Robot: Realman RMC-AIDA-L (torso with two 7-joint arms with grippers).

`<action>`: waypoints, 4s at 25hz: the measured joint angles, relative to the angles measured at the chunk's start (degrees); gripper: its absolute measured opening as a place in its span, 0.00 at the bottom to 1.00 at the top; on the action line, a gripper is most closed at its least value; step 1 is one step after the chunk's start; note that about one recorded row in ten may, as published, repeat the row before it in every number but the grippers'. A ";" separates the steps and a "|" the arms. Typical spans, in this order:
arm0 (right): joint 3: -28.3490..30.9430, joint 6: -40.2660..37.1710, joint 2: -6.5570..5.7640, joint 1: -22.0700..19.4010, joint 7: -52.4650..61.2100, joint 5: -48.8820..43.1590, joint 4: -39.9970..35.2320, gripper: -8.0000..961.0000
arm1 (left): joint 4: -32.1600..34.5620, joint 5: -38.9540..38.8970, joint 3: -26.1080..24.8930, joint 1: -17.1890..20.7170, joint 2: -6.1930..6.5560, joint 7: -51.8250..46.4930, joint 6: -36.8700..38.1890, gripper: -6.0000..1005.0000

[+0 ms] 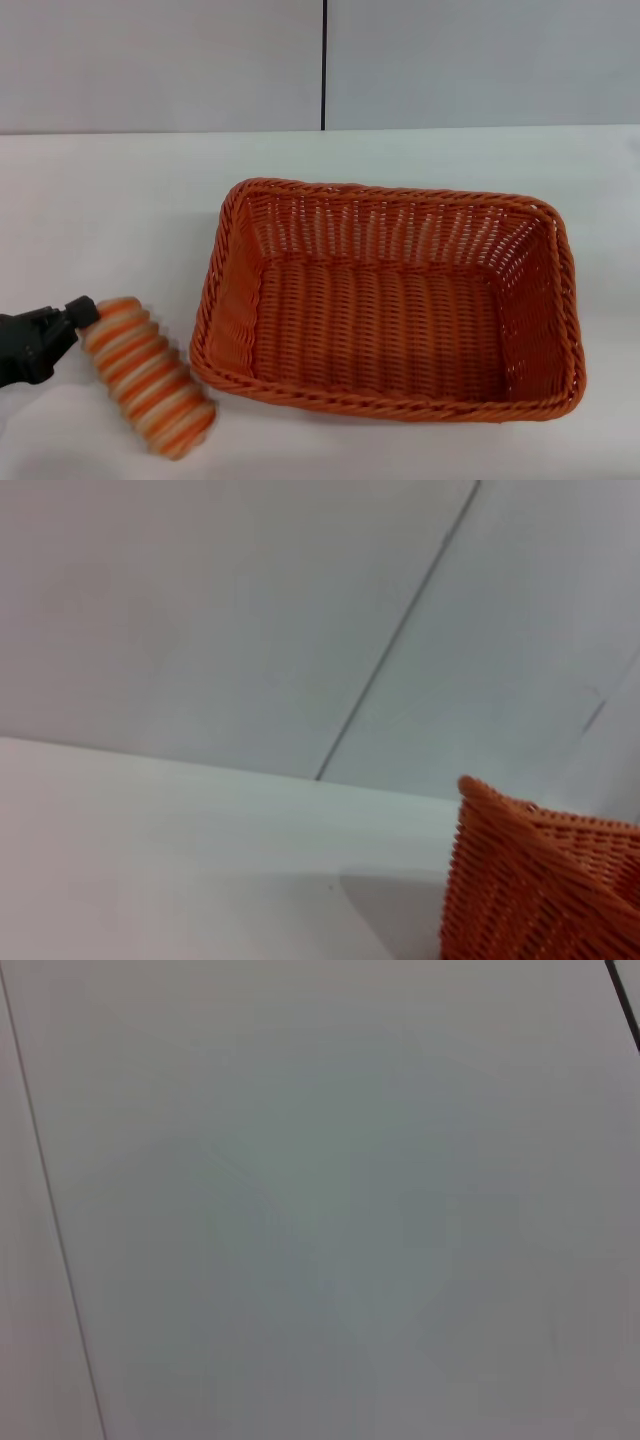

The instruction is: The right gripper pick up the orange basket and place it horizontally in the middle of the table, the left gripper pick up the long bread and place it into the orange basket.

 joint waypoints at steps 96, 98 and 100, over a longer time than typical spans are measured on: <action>30.59 -2.72 7.94 -2.65 -23.01 7.59 13.10 0.48 | -23.47 -25.69 -36.77 4.98 -2.50 32.37 18.87 0.23; 31.73 -3.11 7.95 -3.09 -23.12 7.60 13.98 0.45 | -23.49 -25.69 -37.02 4.92 -2.46 32.52 18.68 0.14; 32.62 -3.84 7.89 -3.46 -23.12 7.54 14.69 0.36 | -23.49 -25.69 -37.19 4.86 -2.37 32.55 18.45 0.05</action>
